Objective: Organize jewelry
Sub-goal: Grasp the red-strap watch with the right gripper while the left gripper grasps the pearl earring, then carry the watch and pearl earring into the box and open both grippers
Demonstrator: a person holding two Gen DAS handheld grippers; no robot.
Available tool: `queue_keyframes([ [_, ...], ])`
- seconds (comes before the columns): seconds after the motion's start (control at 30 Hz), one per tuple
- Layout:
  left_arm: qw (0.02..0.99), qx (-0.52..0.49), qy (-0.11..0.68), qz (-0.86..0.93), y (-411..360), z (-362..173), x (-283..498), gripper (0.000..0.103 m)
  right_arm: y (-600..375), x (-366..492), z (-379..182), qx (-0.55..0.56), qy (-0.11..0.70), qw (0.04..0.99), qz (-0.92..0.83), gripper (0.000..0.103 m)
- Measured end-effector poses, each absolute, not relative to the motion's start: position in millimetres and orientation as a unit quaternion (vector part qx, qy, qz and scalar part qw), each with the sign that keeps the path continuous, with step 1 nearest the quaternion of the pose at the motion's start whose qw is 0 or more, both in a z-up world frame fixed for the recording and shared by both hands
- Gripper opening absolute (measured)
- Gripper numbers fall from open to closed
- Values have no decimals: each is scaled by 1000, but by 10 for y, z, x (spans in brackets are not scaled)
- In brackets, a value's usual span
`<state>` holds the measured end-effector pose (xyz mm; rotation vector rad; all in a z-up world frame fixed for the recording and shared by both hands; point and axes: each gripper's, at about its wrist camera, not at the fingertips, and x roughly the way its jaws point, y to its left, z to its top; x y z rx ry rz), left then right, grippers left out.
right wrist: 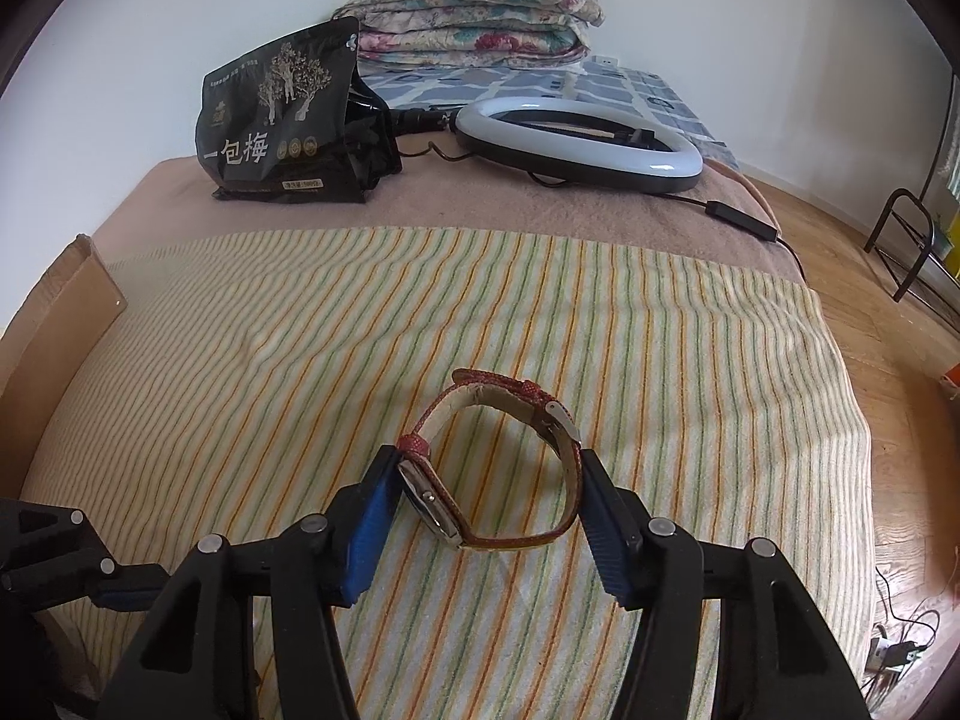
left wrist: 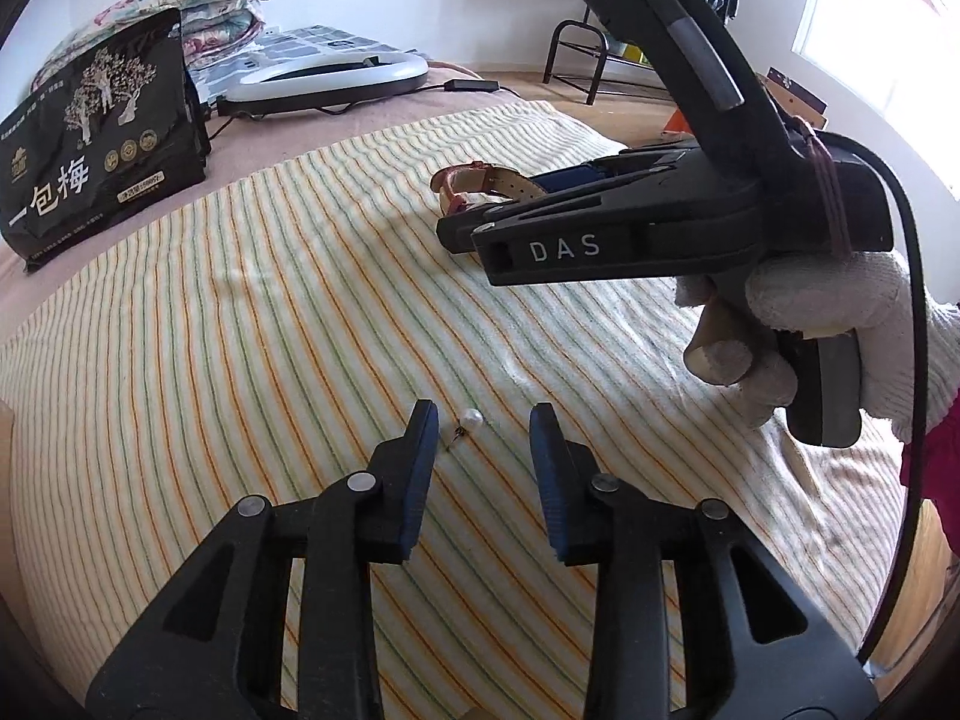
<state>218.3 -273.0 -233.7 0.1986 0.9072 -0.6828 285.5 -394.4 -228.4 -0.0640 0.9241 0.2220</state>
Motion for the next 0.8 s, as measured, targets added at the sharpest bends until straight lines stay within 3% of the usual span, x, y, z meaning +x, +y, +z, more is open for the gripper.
queue_keyframes([
  [0.1, 836, 103, 434, -320, -2788, -2392, 2239, 29, -3951, 2843, -2277, -32, 444, 889, 107, 60],
  [0.13, 836, 102, 437, -316, -2788, -2418, 2264, 21, -3957, 2842, -2275, -32, 443, 890, 106, 60],
  [0.23, 836, 86, 440, -316, -2731, -2439, 2303, 7, -3974, 2841, -2276, -30, 443, 890, 105, 60],
  [0.8, 854, 56, 417, -307, -2349, -2010, 2084, 6, -3921, 2536, -1811, -15, 411, 905, 109, 59],
])
